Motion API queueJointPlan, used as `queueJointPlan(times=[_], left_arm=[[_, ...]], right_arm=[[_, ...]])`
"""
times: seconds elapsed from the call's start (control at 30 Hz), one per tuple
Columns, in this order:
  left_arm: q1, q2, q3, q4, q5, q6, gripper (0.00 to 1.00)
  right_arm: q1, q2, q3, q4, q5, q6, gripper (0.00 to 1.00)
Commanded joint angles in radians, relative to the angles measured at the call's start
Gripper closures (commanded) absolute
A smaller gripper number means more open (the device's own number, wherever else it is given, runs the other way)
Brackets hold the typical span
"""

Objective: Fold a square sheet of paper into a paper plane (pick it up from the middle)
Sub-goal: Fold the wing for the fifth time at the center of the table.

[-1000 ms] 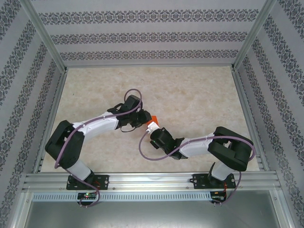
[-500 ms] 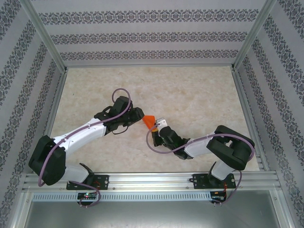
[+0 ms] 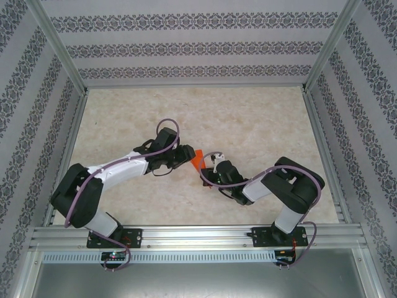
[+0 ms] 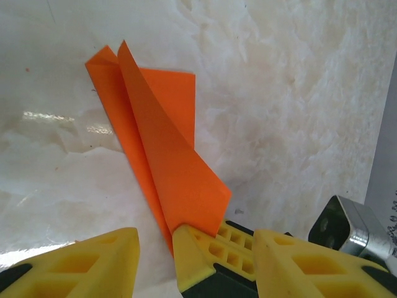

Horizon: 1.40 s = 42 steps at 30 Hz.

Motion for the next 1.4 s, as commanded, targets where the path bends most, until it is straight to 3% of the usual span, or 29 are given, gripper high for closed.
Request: queueJointPlan(times=[0.0, 0.43, 1.0, 1.37], left_arm=[[-0.010, 0.038, 0.037, 0.078, 0.061, 0.017, 0.48], [-0.038, 0.199, 0.095, 0.196, 0.156, -0.010, 0.45], [-0.039, 0.278, 0.124, 0.228, 0.141, -0.059, 0.44], [-0.039, 0.292, 0.088, 0.364, 0.153, -0.077, 0.43]], right_arm=[[-0.025, 0.014, -0.017, 0.055, -0.061, 0.084, 1.00], [-0.131, 0.087, -0.032, 0.132, -0.257, 0.228, 1.00], [-0.143, 0.089, -0.017, 0.041, -0.236, 0.244, 0.96], [-0.150, 0.092, -0.017, 0.024, -0.244, 0.276, 0.96]])
